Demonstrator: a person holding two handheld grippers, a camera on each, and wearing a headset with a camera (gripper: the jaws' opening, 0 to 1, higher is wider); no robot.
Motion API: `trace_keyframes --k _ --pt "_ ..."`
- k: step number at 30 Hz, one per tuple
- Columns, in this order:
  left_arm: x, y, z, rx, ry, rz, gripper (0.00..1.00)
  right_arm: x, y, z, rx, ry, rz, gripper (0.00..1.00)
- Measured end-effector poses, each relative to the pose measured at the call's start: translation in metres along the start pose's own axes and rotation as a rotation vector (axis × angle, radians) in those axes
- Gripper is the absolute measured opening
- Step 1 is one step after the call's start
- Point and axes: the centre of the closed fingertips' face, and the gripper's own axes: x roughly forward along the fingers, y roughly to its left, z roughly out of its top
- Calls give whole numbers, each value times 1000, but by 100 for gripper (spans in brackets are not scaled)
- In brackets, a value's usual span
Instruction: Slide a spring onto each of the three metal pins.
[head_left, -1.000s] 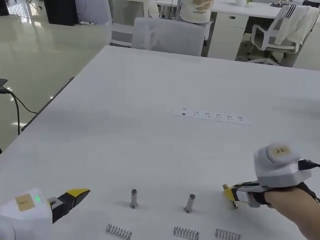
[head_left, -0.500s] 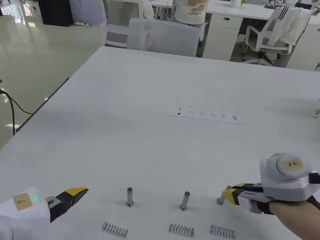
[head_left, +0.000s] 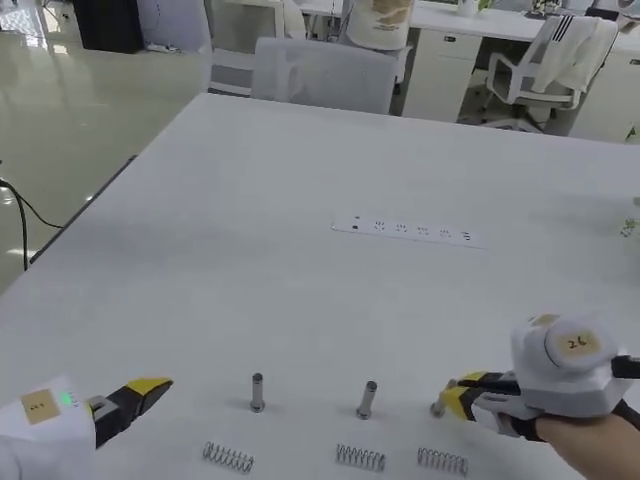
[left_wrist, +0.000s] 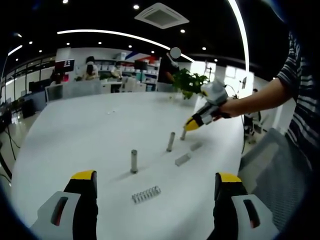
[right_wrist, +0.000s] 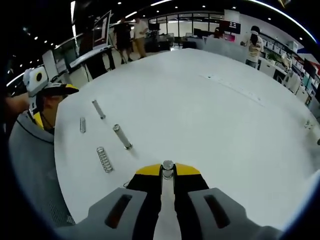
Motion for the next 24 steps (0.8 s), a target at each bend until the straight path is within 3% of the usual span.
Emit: trace_keyframes --k 6,17,24 --pt "0 0 0 -1 -3 1 95 -1 0 -5 -27 20 -9 5" --pt "-2 -1 1 7 3 -4 95 -6 -1 6 13 -32 4 10" --pt "-2 -3 5 17 -1 -8 95 -9 1 9 10 -36 2 15"
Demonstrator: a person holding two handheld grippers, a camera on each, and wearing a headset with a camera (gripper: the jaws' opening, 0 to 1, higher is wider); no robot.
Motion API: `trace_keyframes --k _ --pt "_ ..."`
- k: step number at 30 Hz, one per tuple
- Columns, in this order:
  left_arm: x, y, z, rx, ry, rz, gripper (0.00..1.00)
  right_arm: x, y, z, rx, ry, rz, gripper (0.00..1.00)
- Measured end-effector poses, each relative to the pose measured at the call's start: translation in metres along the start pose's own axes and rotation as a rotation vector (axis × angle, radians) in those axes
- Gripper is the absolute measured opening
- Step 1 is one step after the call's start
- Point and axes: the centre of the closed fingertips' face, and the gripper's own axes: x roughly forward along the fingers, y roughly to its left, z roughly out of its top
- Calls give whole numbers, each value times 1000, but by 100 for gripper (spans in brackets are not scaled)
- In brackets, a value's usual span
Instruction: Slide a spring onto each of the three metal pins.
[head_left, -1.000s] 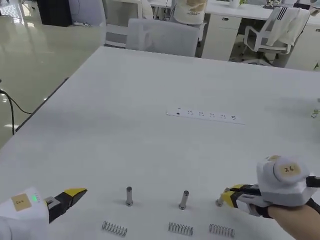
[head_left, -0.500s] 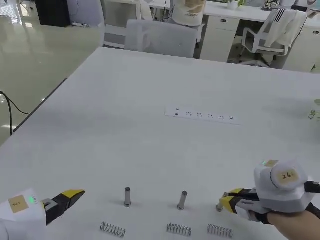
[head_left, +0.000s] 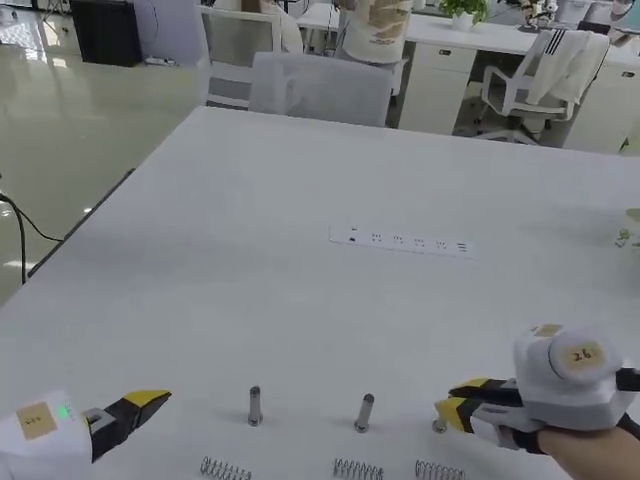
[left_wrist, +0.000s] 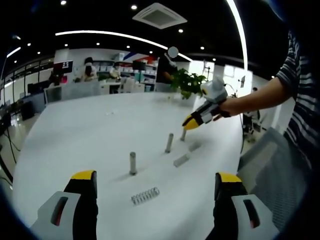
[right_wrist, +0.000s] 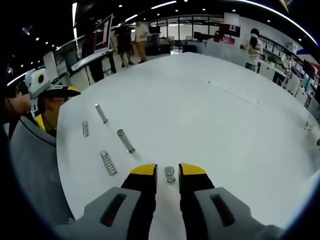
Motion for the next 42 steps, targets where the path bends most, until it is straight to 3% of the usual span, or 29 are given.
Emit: trace_keyframes --k 14,23,42 --pt "1 -2 6 11 -4 -9 95 -23 1 18 30 -81 -4 17" --pt "1 -3 5 13 -3 -13 95 -43 8 18 -15 -100 15 17" --pt "3 -10 1 14 5 -32 94 -41 35 -19 -245 41 93 17"
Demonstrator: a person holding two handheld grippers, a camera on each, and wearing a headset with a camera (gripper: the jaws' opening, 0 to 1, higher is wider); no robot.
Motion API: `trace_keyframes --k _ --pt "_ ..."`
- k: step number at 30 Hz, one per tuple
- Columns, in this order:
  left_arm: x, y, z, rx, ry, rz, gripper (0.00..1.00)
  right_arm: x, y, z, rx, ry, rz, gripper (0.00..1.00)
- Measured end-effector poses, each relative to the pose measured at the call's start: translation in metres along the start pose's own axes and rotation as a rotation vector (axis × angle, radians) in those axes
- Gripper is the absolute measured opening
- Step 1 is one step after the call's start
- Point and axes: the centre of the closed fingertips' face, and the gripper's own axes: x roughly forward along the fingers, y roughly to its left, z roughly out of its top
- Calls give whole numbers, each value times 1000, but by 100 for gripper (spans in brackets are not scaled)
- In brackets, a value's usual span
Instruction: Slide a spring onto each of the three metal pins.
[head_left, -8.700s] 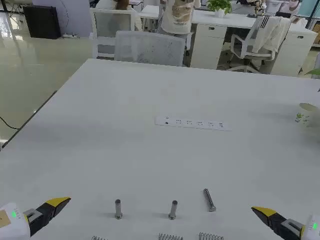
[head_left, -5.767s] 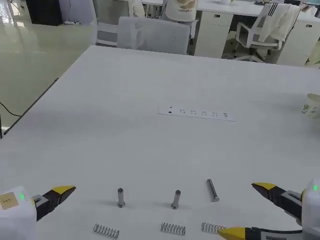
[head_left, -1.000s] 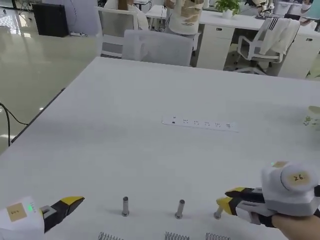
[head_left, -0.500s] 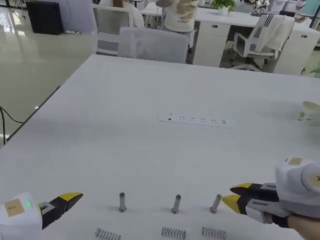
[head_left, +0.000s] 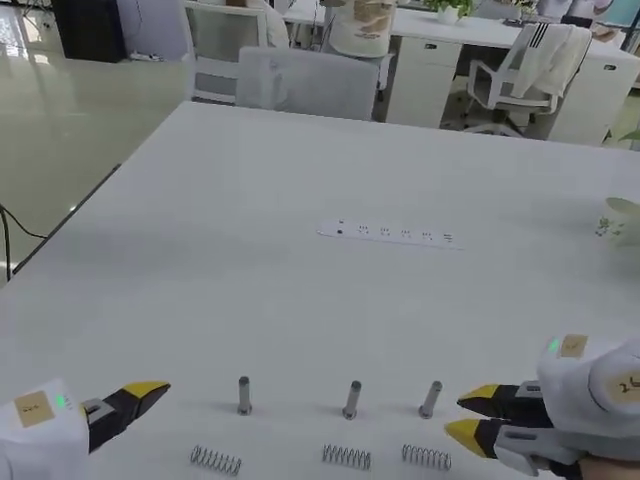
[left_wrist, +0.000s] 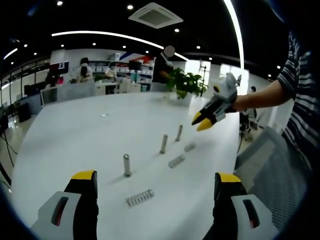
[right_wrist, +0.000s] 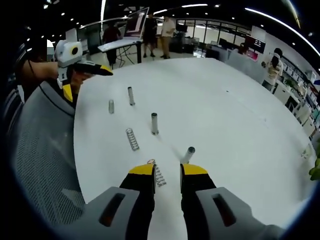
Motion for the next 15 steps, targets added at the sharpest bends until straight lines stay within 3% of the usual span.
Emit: trace_keyframes --k 15 --pt "-1 -5 -4 -8 8 -5 93 18 15 -25 -143 133 98 16"
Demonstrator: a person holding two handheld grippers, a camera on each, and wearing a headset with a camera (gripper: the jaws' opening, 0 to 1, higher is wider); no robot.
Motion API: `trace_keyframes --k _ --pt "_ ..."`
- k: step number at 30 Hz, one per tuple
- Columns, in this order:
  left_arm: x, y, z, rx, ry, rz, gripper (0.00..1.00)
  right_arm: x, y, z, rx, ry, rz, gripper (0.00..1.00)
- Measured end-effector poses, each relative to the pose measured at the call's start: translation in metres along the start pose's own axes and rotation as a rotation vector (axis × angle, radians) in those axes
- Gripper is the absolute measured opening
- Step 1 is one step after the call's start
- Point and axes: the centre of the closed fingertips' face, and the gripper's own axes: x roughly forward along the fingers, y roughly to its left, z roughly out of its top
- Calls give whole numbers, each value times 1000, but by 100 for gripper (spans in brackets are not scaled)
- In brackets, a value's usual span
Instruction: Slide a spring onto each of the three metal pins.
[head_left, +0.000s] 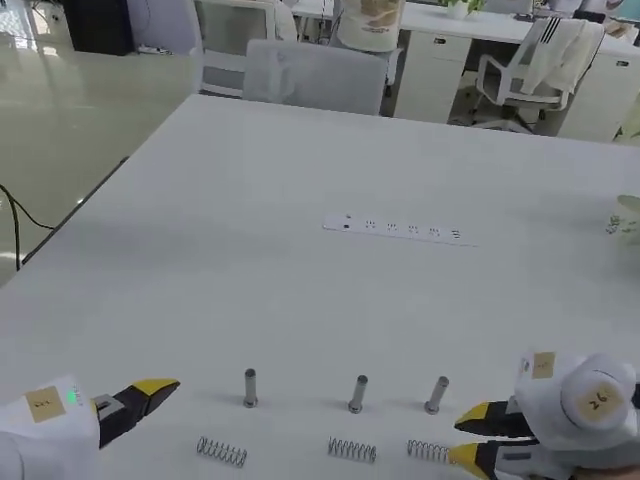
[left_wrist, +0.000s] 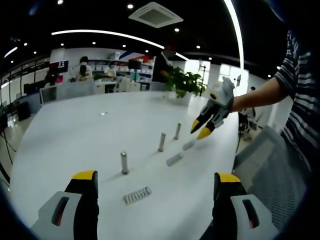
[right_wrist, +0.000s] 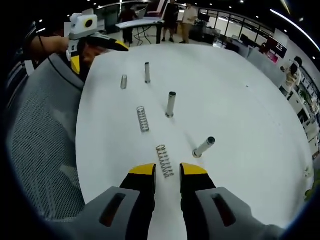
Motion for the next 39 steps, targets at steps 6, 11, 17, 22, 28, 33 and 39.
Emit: trace_keyframes --k 6,11,17,22,28,33,39 --pt "-2 -1 -5 -6 9 2 93 12 2 -4 -56 43 24 16" --pt "-3 -2 -6 -8 14 -2 92 20 3 -7 -75 67 37 16" --pt "-3 -5 -8 -10 19 -8 92 26 3 -14 -101 104 48 15" --pt "-3 -7 -12 -10 27 -16 91 28 3 -18 -119 119 54 12" --pt "-1 -10 -11 -6 34 -27 91 29 5 -20 -145 117 60 8" --pt "1 -15 -9 5 42 -46 90 23 6 -17 -187 107 53 8" --pt "9 -23 -5 14 44 -82 89 8 7 -4 -184 59 38 8"
